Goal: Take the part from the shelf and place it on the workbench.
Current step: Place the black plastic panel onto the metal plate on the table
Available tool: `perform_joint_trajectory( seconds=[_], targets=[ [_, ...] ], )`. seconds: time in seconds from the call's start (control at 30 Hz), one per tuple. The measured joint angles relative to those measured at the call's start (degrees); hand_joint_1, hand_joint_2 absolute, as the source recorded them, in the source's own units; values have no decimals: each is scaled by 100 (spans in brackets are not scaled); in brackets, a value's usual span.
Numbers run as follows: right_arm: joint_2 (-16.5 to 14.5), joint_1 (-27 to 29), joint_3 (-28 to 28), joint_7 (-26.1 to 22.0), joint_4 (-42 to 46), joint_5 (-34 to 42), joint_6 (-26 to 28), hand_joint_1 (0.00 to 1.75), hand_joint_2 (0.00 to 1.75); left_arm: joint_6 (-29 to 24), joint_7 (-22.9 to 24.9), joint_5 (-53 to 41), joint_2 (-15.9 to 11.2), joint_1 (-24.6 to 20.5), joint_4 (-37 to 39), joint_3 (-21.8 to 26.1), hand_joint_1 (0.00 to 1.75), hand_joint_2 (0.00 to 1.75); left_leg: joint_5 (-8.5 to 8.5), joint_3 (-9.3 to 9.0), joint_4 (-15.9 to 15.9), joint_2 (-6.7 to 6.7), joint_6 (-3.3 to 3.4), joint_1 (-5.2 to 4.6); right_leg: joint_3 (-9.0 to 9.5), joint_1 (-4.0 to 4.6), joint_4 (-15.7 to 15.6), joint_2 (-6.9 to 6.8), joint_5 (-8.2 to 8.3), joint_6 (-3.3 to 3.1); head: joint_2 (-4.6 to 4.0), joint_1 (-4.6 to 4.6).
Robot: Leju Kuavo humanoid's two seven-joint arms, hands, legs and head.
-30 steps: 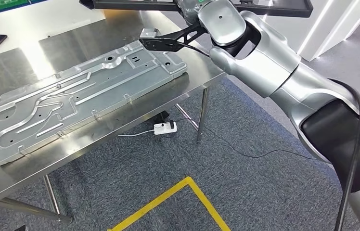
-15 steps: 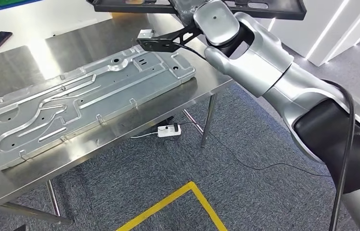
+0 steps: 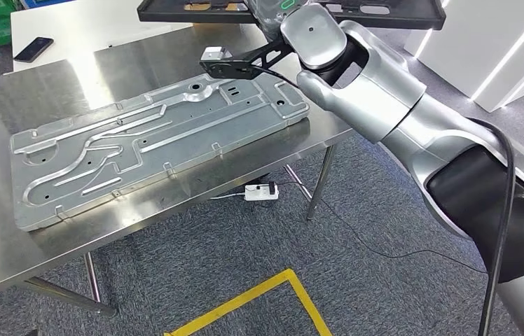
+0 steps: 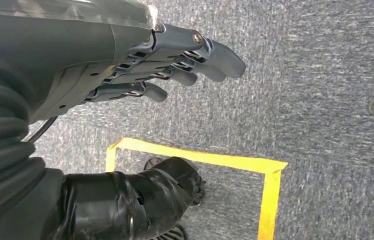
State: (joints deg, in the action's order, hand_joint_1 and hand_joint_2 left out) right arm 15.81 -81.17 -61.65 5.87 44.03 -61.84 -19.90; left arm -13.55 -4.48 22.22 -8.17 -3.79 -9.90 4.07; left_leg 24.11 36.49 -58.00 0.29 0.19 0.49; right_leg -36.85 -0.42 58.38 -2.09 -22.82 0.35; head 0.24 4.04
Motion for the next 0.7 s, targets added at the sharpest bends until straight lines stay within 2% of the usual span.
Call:
perform_joint_trajectory(
  seconds=[0.07,0.1,0.2,0.23,0.27,0.3,0.37,0.4,0.43,0.47,0.53,0.6,0.63,0.7],
  targets=[
    [11,5,4,17,4,1,7,175,175,-4,-4,-2,1,3,0,0,0,175,-18,-36,31,-2,69,11,-28,-15,91,51,-77,55,0,2],
    [19,6,7,22,6,1,9,175,175,-6,-5,-3,2,-2,0,0,0,175,-26,-57,50,-2,107,18,-110,-18,290,93,-203,70,0,6],
    [48,38,11,30,9,5,9,175,175,-7,-9,-7,3,-15,0,0,0,175,-18,-77,56,-18,175,-3,-637,-12,1420,187,-730,70,0,13],
    [59,63,12,32,8,5,3,175,175,-7,-10,-8,3,-13,0,0,0,175,-14,-80,54,-31,182,-13,-767,-9,1671,196,-791,61,0,12],
    [68,88,12,33,9,3,-3,175,175,-7,-12,-10,4,-11,0,0,0,175,-10,-84,51,-66,185,-23,-790,-8,1700,202,-741,45,0,12],
    [74,105,13,34,11,-2,-9,175,175,-7,-15,-11,5,-10,0,0,0,175,-6,-88,45,-106,186,-31,-696,-7,1496,217,-594,22,0,12],
    [84,109,13,35,15,-27,-15,175,175,-7,-20,-14,11,-18,0,0,0,175,9,-88,26,-197,171,-45,-282,-6,689,379,-225,-39,0,10],
    [90,105,14,36,17,-45,-15,175,175,-7,-21,-15,16,-27,0,0,0,175,16,-80,12,-229,155,-49,-103,-7,343,466,-113,-55,0,5],
    [96,106,14,36,17,-66,-16,175,175,-7,-22,-16,22,-35,0,0,0,175,19,-66,3,-264,135,-46,14,-2,131,527,-68,-63,0,9],
    [100,110,15,35,17,-85,-17,175,175,-7,-22,-16,28,-37,0,0,0,175,17,-51,1,-304,109,-37,61,7,54,536,-83,-68,0,13],
    [99,118,15,32,21,-107,-21,175,175,-7,-21,-17,34,-21,0,0,0,175,18,-28,5,-382,50,-17,95,6,5,416,-78,-91,0,24],
    [94,115,15,32,37,-111,-20,175,175,-7,-20,-17,39,-8,0,-1,0,175,153,72,-189,-311,-13,-20,149,-16,-64,293,-65,-137,0,6],
    [92,113,15,33,44,-112,-20,175,175,-7,-21,-17,40,-9,0,-1,0,175,297,200,-457,-232,-43,-13,174,-20,-86,231,-65,-158,0,-3],
    [92,118,15,34,47,-114,-20,175,175,-7,-21,-17,43,-6,0,-1,0,175,604,578,-1208,-120,-107,6,193,-13,-92,118,-82,-185,0,-16]
  ],
)
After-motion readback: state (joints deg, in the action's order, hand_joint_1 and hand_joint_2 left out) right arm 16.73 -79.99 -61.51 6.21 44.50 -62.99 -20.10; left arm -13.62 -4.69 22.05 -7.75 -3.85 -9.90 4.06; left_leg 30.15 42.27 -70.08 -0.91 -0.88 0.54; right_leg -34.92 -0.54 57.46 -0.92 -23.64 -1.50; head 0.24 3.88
